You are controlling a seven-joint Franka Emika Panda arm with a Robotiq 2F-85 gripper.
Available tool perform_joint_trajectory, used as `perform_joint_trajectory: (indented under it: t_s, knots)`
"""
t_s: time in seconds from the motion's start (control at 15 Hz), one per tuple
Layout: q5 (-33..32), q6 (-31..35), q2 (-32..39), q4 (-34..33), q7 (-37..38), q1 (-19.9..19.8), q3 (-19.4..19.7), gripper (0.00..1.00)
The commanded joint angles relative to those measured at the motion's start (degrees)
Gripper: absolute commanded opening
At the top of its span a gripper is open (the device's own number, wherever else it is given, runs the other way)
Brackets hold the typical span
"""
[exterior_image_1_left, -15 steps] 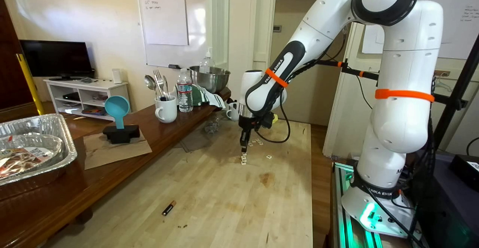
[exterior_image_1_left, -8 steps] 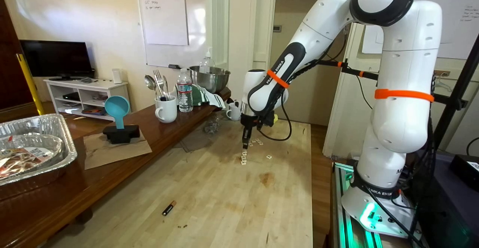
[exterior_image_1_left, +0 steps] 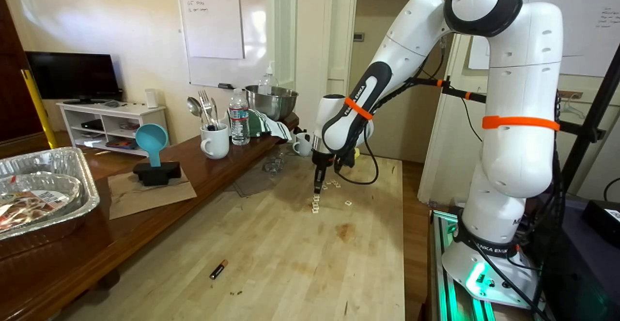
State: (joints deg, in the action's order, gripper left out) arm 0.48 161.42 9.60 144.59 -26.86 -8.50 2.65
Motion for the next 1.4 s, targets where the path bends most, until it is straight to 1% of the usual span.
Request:
perform_joint_trajectory:
  t_s: [0.0,0.6,1.33]
  knots:
    - [-2.30,2.38,1.68,0.24,-0.23,-0.59,0.21,0.00]
    - [-3.21,2.75,2.73,-0.04,0.07,-0.69,-0.31,0.00]
    - [-2.19,1.78,2.62,0.15,-0.36,-0.70,-1.74,0.00]
